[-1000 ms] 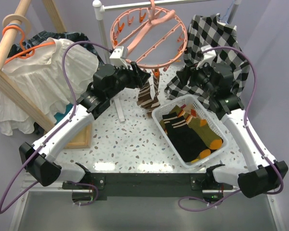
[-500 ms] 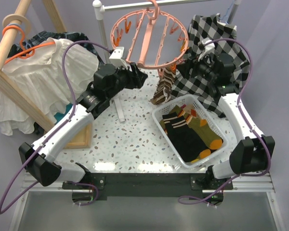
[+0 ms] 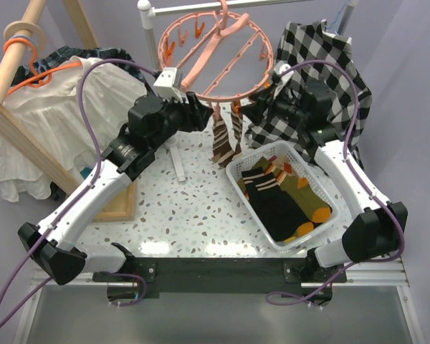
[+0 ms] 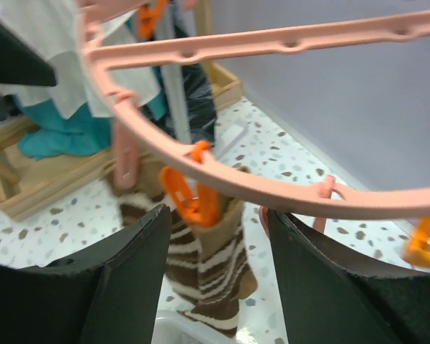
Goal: Clip the socks to the hanger
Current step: Rotate the hanger.
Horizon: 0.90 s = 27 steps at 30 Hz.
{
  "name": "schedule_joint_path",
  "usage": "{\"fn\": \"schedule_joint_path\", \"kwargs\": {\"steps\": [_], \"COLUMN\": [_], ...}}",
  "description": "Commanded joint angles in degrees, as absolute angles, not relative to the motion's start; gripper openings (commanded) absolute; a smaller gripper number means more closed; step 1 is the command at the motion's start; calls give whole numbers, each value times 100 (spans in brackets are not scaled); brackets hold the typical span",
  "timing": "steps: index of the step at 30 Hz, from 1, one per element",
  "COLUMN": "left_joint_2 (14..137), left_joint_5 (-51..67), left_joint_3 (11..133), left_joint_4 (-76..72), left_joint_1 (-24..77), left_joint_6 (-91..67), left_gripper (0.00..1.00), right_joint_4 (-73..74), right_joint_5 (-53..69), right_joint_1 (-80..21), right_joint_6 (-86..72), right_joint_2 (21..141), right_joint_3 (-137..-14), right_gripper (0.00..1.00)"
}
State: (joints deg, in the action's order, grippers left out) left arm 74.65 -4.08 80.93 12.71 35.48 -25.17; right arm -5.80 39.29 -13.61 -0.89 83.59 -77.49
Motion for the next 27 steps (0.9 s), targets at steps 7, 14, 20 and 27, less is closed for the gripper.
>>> {"fn": "schedule_joint_path", "kwargs": {"steps": [7, 14, 20, 27], "left_joint_2": [6997, 6926, 6961, 6987], "left_joint_5": [-650, -659, -571, -641], "left_joint_3": [8104, 7945, 7928, 7866], "left_joint_4": [1380, 1389, 1354, 1371], "left_joint_1": [3551, 3560, 3551, 3551], "left_joint_6": [-2224, -2197, -2241, -2250], "left_gripper": [63, 64, 64, 64], "right_joint_4": [569, 1871, 2022, 679], "right_joint_5": [2657, 751, 764, 1669], "right_joint_1": [-2566, -2514, -2005, -1538], "right_joint_6": [211, -272, -939, -2494], "right_joint_2": [7463, 6926, 7302, 7699], "right_joint_3": [-7945, -8419, -8833, -8473], "right_gripper": [60, 61, 64, 70]}}
